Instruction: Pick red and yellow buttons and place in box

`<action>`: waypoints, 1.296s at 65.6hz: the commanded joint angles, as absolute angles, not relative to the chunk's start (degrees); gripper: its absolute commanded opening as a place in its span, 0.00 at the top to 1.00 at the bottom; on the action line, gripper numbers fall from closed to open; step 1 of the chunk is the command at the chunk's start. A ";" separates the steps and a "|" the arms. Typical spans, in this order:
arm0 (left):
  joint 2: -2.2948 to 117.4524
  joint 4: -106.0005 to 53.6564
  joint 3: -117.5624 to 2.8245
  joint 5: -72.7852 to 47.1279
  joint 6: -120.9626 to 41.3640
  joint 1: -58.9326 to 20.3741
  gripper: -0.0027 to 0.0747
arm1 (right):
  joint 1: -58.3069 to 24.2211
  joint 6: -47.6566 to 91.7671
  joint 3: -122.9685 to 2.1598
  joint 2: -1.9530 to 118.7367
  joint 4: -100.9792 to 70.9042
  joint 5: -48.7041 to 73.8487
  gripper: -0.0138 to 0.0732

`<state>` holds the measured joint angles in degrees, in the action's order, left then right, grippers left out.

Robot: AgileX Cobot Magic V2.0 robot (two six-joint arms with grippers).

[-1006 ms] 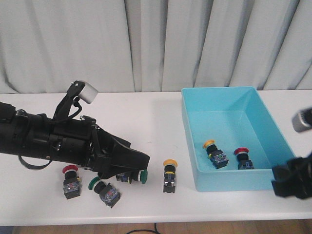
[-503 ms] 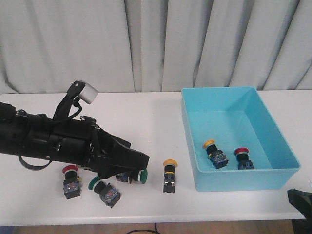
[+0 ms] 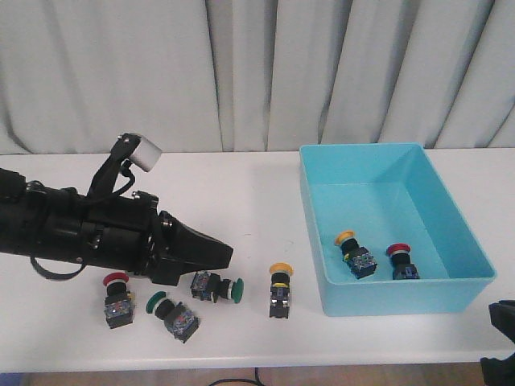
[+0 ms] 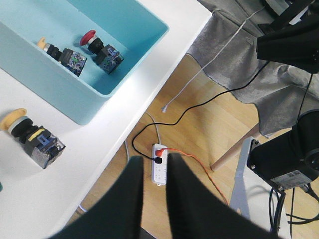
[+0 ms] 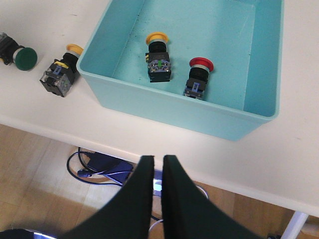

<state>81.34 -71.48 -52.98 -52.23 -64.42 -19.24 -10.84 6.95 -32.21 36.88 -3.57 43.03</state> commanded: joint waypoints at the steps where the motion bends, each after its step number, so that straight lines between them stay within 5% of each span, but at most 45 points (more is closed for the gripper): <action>1: 79.83 -74.83 -54.51 -53.19 -64.52 -19.43 0.95 | -10.59 7.27 -33.57 36.88 -3.10 39.56 0.85; 66: 79.83 -74.78 -54.51 -52.79 -64.52 -19.30 0.98 | -10.59 7.22 -33.57 36.88 -3.49 40.00 0.85; 85: 74.95 -44.13 -54.51 -35.27 -44.42 -19.36 0.98 | -10.59 7.22 -33.57 36.88 -3.49 40.05 0.85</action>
<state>78.78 -53.74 -52.98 -38.98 -52.60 -19.24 -10.84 6.95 -32.21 36.88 -3.62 43.15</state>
